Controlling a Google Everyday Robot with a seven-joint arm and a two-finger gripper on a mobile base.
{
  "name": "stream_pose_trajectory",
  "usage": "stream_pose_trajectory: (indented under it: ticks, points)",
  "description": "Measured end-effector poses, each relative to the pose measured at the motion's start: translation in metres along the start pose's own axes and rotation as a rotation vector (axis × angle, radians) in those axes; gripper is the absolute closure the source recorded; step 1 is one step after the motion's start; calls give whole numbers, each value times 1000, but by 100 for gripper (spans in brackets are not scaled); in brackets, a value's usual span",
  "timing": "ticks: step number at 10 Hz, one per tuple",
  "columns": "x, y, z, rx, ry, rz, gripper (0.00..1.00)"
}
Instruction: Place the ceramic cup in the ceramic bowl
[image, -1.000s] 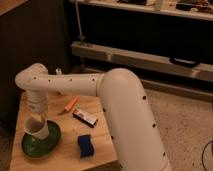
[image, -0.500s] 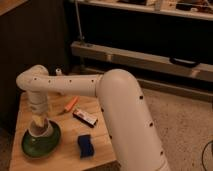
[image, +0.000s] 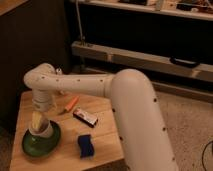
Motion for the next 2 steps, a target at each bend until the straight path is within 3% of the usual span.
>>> stream_pose_trajectory:
  ticks: [1, 2]
  points:
    - [-5, 6, -7, 8, 78, 43, 20]
    - [-6, 7, -11, 15, 121, 62, 20]
